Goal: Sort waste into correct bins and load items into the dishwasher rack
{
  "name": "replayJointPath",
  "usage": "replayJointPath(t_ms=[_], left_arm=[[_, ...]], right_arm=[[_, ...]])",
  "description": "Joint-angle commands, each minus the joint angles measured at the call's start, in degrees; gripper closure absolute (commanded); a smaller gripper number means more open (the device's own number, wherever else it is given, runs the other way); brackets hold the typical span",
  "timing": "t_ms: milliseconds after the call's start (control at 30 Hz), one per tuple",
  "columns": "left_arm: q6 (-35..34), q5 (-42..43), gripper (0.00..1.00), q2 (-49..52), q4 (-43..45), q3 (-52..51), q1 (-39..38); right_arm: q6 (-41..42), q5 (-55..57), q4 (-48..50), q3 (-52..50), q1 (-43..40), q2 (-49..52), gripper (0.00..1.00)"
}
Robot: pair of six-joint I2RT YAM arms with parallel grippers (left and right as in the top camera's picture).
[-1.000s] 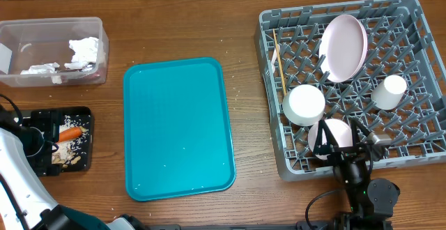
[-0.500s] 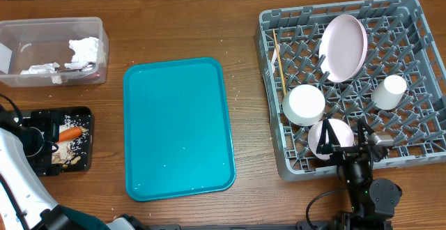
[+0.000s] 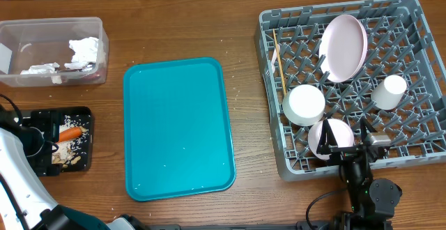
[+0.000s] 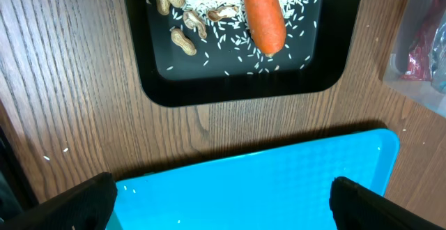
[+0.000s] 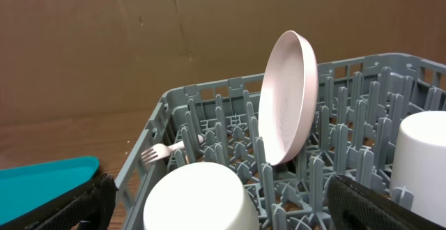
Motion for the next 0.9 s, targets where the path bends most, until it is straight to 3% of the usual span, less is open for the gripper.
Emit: replayJointPath(t_ms=[0, 800, 867], left_arm=[[-1.0, -0.4, 0.0, 0.1, -0.1, -0.2, 0.2], [-0.9, -0.5, 0.0, 0.1, -0.1, -0.2, 0.2], [1.1, -4.3, 0.0, 0.1, -0.3, -0.2, 0.2]], right_arm=[[-0.7, -0.3, 0.4, -0.6, -0.4, -0.7, 0.0], [-0.7, -0.3, 0.4, -0.6, -0.4, -0.7, 0.0], [-0.7, -0.3, 0.4, -0.6, -0.4, -0.7, 0.0]])
